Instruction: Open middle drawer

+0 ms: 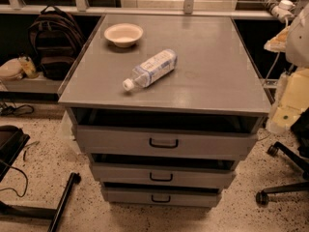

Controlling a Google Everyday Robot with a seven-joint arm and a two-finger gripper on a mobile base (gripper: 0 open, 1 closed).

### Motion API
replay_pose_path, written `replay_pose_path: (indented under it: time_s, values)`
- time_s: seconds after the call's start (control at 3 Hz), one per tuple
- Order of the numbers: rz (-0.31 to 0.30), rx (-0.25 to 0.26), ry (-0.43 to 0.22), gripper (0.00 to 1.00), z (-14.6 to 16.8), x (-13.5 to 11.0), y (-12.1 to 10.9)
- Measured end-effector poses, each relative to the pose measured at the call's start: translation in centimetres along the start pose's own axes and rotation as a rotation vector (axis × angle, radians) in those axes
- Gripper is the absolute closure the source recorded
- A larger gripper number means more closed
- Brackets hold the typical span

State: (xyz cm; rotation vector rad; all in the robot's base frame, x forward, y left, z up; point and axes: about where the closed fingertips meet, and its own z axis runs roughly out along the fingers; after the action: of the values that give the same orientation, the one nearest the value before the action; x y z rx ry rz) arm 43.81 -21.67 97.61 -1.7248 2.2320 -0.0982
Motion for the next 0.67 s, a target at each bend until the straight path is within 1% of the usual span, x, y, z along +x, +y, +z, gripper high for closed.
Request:
replay_pose_path:
  time_s: [0.33,0.67]
  values:
    - [0.000,0.000,0.000,0.00,0.01,0.00,0.00]
    - [0.002,0.001,-0.024,0.00,0.53,0.03,0.34]
